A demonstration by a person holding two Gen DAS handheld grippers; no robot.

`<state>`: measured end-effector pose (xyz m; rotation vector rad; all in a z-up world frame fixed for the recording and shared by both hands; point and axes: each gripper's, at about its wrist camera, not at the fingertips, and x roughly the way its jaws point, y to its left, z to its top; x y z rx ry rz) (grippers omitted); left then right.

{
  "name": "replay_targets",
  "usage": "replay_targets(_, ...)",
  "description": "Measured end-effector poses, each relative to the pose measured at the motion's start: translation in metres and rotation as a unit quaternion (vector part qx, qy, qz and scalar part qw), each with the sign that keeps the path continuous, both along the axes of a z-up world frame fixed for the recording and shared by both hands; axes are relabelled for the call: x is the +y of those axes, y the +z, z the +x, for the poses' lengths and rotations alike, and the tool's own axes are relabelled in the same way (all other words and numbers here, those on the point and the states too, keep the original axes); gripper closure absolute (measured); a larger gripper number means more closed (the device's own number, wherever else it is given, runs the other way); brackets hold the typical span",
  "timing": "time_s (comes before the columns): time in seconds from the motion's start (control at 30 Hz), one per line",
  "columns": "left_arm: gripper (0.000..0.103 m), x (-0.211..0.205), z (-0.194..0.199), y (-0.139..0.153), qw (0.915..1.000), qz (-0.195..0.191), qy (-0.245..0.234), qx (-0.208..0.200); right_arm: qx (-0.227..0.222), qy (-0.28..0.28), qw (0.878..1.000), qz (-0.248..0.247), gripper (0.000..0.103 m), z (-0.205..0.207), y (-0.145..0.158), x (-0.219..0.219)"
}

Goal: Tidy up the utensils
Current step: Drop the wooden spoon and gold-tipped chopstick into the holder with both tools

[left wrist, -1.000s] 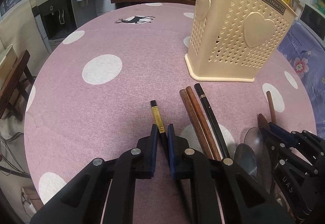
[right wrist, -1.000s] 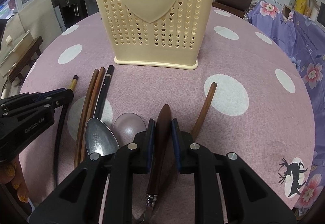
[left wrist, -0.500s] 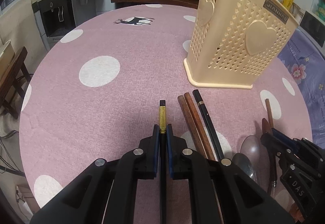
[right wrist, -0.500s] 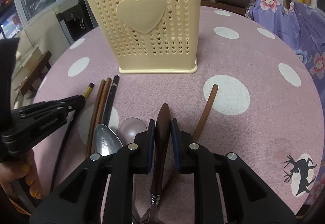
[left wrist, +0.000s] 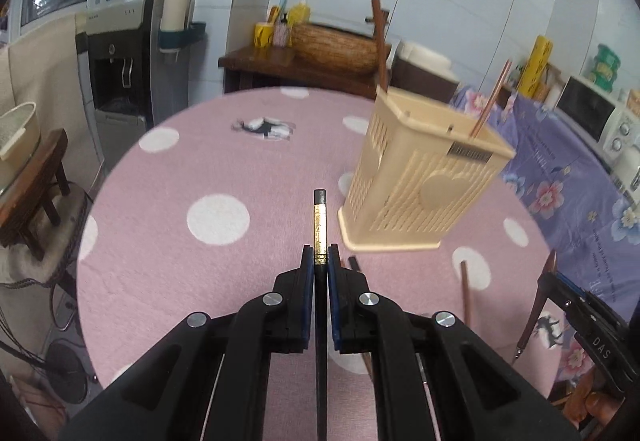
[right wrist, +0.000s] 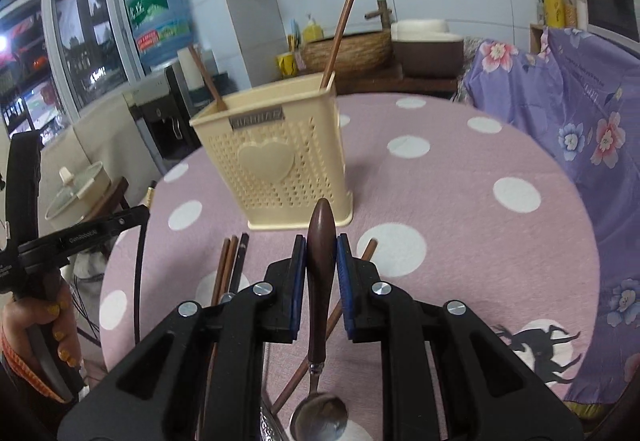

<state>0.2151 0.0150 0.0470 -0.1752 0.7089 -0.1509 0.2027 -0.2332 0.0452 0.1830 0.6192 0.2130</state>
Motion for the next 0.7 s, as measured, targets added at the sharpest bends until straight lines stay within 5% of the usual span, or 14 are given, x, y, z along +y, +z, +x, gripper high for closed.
replay_targets(0.2,0.095,0.004,-0.011,0.028,0.999,-0.005,0.001,-0.045,-0.026,-0.011,1.0,0.007,0.087,-0.016,0.019,-0.016)
replay_targets(0.7,0.095,0.012,-0.012,0.045,0.9977,-0.027,-0.007,-0.063,-0.032,-0.009,0.999,0.019,0.087,-0.015,0.027,-0.023)
